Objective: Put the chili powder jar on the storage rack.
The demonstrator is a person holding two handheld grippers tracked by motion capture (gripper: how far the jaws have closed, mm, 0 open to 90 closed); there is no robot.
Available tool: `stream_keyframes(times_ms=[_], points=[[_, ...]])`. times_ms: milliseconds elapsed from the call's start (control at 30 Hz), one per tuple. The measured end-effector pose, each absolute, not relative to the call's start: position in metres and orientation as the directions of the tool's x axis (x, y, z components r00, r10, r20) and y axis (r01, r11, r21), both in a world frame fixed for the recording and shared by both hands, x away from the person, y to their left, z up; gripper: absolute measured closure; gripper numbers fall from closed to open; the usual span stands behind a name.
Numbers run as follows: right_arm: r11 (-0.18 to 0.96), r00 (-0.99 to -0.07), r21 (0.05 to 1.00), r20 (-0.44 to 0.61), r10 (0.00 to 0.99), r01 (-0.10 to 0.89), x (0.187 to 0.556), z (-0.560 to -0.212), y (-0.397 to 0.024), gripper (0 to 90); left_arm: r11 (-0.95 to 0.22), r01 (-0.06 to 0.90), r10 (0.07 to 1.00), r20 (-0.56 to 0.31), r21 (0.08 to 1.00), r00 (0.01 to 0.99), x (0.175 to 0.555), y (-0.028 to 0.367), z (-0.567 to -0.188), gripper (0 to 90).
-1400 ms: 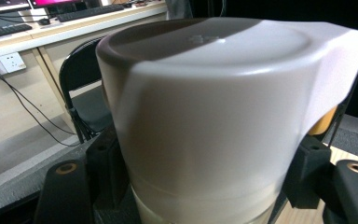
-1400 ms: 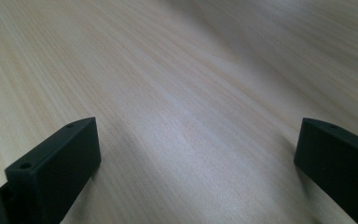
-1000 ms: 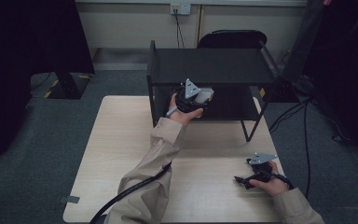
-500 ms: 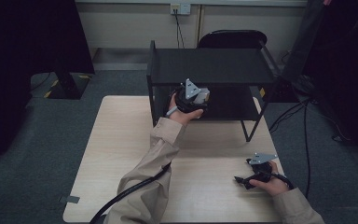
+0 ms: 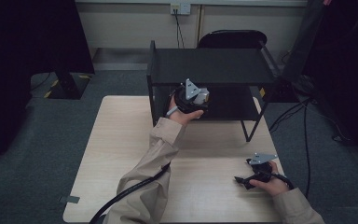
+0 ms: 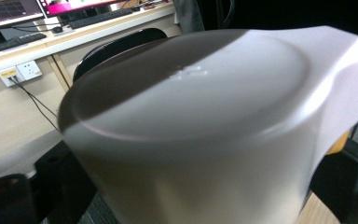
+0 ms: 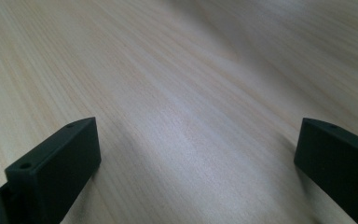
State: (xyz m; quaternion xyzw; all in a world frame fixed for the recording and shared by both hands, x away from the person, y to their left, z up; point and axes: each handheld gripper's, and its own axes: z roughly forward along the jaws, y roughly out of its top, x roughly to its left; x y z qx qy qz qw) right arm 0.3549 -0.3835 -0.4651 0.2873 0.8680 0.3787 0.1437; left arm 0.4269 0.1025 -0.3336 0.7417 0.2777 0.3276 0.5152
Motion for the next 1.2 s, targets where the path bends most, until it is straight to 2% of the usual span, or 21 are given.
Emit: stream_keyframes(times_ms=[133,267,933,1200], points=[[0.548,-0.794,0.740,-0.031,0.608,0.390,0.355,-0.465,-0.384,0.0,-0.306,0.085,0.739,0.180,0.948,0.650,0.428,0.105,-0.332,1.4],[0.548,-0.793,0.740,-0.031,0.608,0.391,0.355,-0.465,-0.383,0.0,-0.330,0.066,0.714,0.204,0.942,0.670,0.428,0.111,-0.332,0.0],[0.548,-0.793,0.740,-0.031,0.608,0.391,0.355,-0.465,-0.383,0.0,-0.316,0.051,0.657,0.179,0.947,0.733,0.406,0.146,-0.331,0.0],[0.546,-0.792,0.741,-0.031,0.610,0.391,0.354,-0.465,-0.383,0.0,-0.339,0.037,0.643,0.203,0.940,0.739,0.393,0.153,-0.329,0.0]])
